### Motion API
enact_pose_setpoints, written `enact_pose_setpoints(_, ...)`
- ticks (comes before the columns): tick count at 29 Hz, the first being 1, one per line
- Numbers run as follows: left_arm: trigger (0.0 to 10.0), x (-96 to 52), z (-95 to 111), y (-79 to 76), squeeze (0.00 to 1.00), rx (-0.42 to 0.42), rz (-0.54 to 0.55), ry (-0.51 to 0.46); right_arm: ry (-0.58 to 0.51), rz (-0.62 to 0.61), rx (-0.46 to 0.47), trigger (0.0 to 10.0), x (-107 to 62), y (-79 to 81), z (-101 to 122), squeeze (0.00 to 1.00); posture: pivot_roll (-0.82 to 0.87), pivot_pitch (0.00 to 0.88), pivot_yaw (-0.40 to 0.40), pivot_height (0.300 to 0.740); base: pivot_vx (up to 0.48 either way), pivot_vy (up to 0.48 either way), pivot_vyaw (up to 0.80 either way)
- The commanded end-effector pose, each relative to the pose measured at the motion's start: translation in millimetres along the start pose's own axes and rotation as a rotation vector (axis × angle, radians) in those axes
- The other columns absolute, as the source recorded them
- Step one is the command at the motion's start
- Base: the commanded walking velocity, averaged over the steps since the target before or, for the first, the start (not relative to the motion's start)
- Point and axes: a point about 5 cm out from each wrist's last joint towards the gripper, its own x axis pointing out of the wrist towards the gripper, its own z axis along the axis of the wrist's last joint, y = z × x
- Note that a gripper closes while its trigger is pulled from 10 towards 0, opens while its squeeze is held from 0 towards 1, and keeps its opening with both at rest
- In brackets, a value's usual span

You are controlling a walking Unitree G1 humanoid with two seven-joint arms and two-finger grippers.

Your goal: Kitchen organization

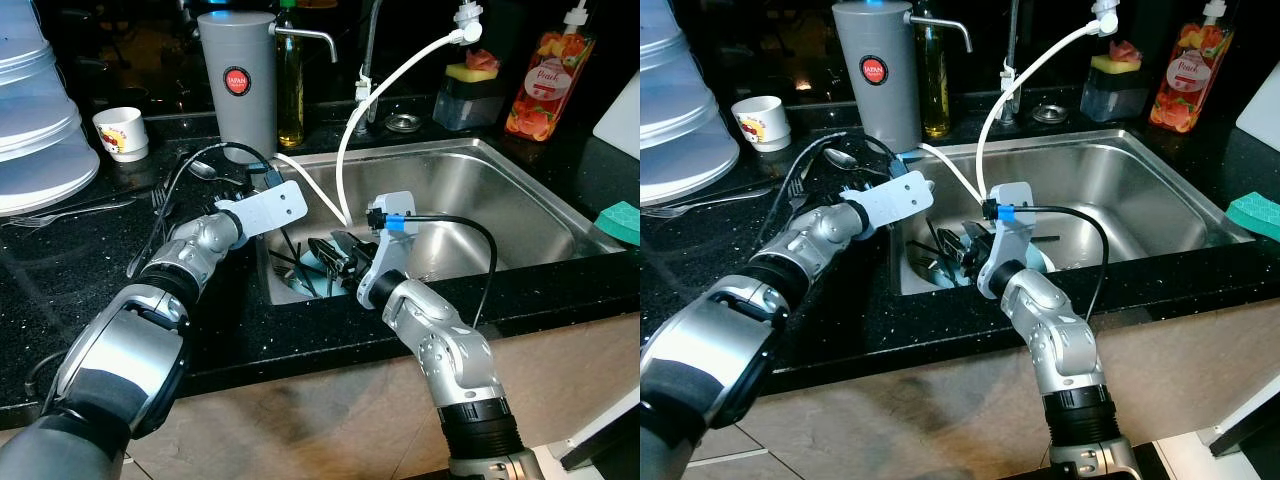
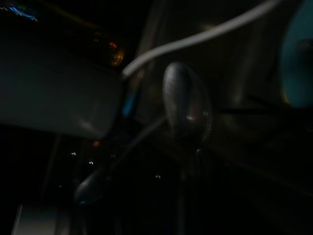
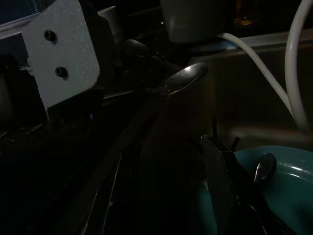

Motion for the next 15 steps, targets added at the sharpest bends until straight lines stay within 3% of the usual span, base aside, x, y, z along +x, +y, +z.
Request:
enact_pose_setpoints(1,0.0,-4.1,-19,-4.9,0.00,0.003,-0.018,0.066,-0.007,0.010,0.006,10.0,-0.1,2.5,1,0.00,-0.05,0.133,0.057,0.740,0.000,0.000,0.00)
enact_pose_setpoints(12,0.0,-5.0,-20,-1.1,0.00,-0.014,-0.008,0.072,-0.007,0.007,0.004,10.0,0.5,1.6,2,0.00,-0.05,0.129,0.060,0.740,0.000,0.000,0.00)
enact_pose_setpoints(15,0.0,-6.6,-19,14.2,0.00,-0.081,0.052,0.071,-0.010,0.006,0.007,10.0,0.7,1.7,2,0.00,-0.05,0.128,0.059,0.740,0.000,0.000,0.00)
